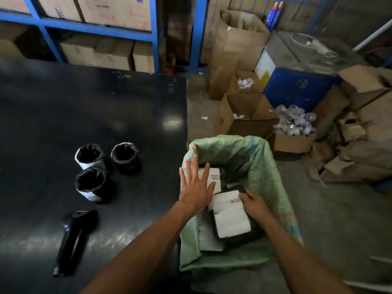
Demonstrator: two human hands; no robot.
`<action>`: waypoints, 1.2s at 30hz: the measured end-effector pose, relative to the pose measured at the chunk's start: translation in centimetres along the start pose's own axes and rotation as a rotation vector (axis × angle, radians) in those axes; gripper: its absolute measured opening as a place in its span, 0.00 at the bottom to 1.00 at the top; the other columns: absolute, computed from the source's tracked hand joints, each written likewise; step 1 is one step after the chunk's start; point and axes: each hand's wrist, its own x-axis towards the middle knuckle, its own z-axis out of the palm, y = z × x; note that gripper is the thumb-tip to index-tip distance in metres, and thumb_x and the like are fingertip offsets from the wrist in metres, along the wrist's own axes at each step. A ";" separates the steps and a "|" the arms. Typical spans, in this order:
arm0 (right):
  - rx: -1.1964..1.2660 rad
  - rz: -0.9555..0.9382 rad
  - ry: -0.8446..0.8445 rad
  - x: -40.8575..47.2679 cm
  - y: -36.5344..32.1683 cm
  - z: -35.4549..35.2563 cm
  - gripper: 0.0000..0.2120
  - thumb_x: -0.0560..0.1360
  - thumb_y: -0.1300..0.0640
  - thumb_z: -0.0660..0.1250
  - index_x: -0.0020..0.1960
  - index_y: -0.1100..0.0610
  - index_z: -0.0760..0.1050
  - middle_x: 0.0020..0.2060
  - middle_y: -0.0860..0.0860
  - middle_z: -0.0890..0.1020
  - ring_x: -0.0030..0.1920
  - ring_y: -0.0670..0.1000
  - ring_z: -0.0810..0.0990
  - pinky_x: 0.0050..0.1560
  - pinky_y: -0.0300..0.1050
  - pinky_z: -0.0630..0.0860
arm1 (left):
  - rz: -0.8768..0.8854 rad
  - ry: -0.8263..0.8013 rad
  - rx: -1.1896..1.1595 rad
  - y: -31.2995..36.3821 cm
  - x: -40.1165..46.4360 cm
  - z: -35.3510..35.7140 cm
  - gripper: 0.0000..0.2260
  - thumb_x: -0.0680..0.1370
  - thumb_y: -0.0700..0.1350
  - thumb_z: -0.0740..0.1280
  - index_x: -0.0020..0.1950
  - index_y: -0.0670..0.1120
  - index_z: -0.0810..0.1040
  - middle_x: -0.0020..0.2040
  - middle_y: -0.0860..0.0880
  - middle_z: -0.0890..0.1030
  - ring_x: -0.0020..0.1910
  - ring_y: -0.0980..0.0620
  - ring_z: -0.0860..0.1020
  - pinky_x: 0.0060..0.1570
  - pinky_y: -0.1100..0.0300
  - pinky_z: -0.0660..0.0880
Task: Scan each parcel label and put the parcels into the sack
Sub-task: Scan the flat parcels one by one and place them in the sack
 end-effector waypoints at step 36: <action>-0.864 -0.116 -0.438 1.6 5.3 10.5 0.61 0.69 0.24 0.67 0.79 0.40 0.24 0.71 0.52 0.16 0.79 0.67 0.29 0.77 0.73 0.51 | 0.037 0.067 -0.172 -0.2 0.5 0.7 0.35 0.79 0.59 0.49 0.81 0.41 0.51 0.81 0.38 0.40 0.80 0.42 0.42 0.77 0.43 0.52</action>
